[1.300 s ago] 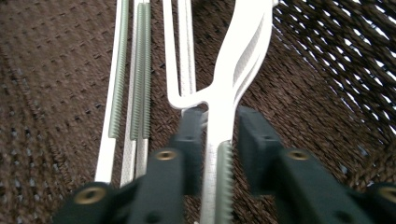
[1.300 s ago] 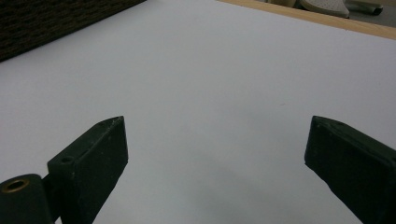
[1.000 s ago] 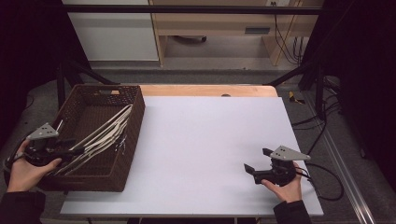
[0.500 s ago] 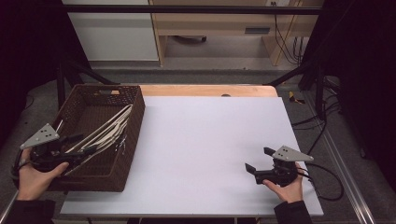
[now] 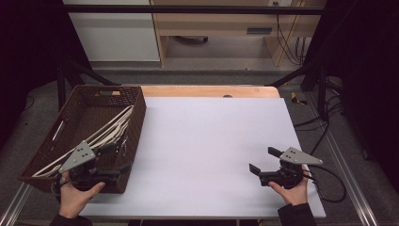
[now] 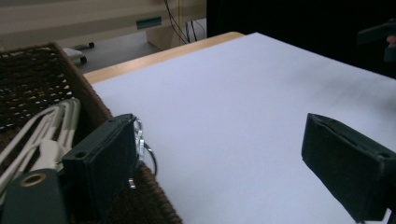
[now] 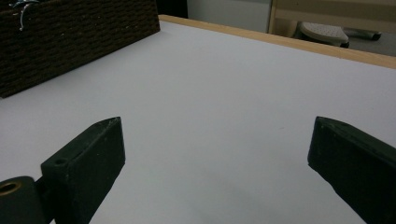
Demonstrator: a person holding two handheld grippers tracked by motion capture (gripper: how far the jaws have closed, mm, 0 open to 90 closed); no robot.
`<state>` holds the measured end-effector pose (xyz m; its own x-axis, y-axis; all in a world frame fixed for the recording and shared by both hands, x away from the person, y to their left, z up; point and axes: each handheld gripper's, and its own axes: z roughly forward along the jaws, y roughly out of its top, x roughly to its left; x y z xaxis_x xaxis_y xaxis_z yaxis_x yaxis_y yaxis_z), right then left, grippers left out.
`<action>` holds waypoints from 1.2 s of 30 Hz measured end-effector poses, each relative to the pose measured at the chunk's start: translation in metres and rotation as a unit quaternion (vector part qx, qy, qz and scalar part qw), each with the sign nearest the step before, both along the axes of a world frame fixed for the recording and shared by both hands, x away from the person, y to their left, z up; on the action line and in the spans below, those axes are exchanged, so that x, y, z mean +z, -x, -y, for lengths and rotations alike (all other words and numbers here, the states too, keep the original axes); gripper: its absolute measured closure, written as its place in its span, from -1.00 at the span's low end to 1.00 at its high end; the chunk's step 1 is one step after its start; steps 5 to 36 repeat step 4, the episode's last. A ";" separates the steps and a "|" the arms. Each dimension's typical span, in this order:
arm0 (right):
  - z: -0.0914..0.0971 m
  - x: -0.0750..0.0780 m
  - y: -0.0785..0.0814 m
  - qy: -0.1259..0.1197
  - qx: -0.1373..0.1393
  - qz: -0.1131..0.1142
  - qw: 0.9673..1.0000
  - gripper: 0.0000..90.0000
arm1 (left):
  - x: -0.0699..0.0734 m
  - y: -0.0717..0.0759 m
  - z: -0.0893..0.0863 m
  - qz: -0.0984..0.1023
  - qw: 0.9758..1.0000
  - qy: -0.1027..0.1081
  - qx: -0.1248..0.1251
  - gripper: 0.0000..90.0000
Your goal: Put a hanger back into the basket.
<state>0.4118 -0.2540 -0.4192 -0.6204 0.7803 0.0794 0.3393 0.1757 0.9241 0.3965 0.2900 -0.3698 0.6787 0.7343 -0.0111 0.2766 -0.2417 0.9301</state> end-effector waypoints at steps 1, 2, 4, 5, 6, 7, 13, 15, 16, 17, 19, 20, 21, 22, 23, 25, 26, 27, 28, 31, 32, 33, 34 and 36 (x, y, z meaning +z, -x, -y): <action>0.000 0.000 0.000 0.000 0.000 0.000 1.000 -0.90 | -0.001 0.001 0.003 0.002 1.000 -0.002 0.002 -0.81; 0.001 0.001 0.001 -0.001 0.001 -0.001 1.000 -0.91 | -0.001 0.001 0.005 0.004 1.000 0.000 0.001 -0.81; 0.002 0.002 0.001 -0.005 0.000 0.002 1.000 -0.91 | 0.000 0.002 0.010 0.007 1.000 -0.001 -0.001 -0.82; 0.002 0.002 0.001 -0.005 0.000 0.002 1.000 -0.91 | 0.000 0.002 0.010 0.007 1.000 -0.001 -0.001 -0.82; 0.002 0.002 0.001 -0.005 0.000 0.002 1.000 -0.91 | 0.000 0.002 0.010 0.007 1.000 -0.001 -0.001 -0.82; 0.002 0.002 0.001 -0.005 0.000 0.002 1.000 -0.91 | 0.000 0.002 0.010 0.007 1.000 -0.001 -0.001 -0.82; 0.002 0.002 0.001 -0.005 0.000 0.002 1.000 -0.91 | 0.000 0.002 0.010 0.007 1.000 -0.001 -0.001 -0.82; 0.002 0.002 0.001 -0.005 0.000 0.002 1.000 -0.91 | 0.000 0.002 0.010 0.007 1.000 -0.001 -0.001 -0.82; 0.002 0.002 0.001 -0.005 0.000 0.002 1.000 -0.91 | 0.000 0.002 0.010 0.007 1.000 -0.001 -0.001 -0.82; 0.002 0.002 0.001 -0.005 0.000 0.002 1.000 -0.91 | 0.000 0.002 0.010 0.007 1.000 -0.001 -0.001 -0.82; 0.002 0.002 0.001 -0.005 0.000 0.002 1.000 -0.91 | 0.000 0.002 0.010 0.007 1.000 -0.001 -0.001 -0.82; 0.002 0.002 0.001 -0.005 0.000 0.002 1.000 -0.91 | 0.000 0.002 0.010 0.007 1.000 -0.001 -0.001 -0.82; 0.002 0.002 0.001 -0.005 0.000 0.002 1.000 -0.91 | 0.000 0.002 0.010 0.007 1.000 -0.001 -0.001 -0.82; 0.002 0.002 0.001 -0.005 0.000 0.002 1.000 -0.91 | 0.000 0.002 0.010 0.007 1.000 -0.001 -0.001 -0.82; 0.002 0.002 0.001 -0.005 0.000 0.002 1.000 -0.91 | 0.000 0.002 0.010 0.007 1.000 -0.001 -0.001 -0.82; 0.002 0.002 0.001 -0.005 0.000 0.002 1.000 -0.91 | 0.000 0.002 0.010 0.007 1.000 -0.001 -0.001 -0.82; 0.002 0.002 0.001 -0.005 0.000 0.002 1.000 -0.91 | 0.000 0.002 0.010 0.007 1.000 -0.001 -0.001 -0.82; 0.002 0.002 0.001 -0.005 0.000 0.002 1.000 -0.91 | 0.000 0.002 0.010 0.007 1.000 -0.001 -0.001 -0.82; 0.002 0.002 0.001 -0.005 0.000 0.002 1.000 -0.91 | 0.000 0.002 0.010 0.007 1.000 -0.001 -0.001 -0.82; 0.002 0.002 0.001 -0.005 0.000 0.002 1.000 -0.91 | 0.000 0.002 0.010 0.007 1.000 -0.001 -0.001 -0.82; 0.002 0.002 0.001 -0.005 0.000 0.002 1.000 -0.91 | 0.000 0.002 0.010 0.007 1.000 -0.001 -0.001 -0.82; 0.002 0.002 0.001 -0.005 0.000 0.002 1.000 -0.91 | 0.000 0.002 0.010 0.007 1.000 -0.001 -0.001 -0.82; 0.002 0.002 0.001 -0.005 0.000 0.002 1.000 -0.91 | 0.000 0.002 0.010 0.007 1.000 -0.001 -0.001 -0.82; 0.002 0.002 0.001 -0.005 0.000 0.002 1.000 -0.91 | 0.000 0.002 0.010 0.007 1.000 -0.001 -0.001 -0.82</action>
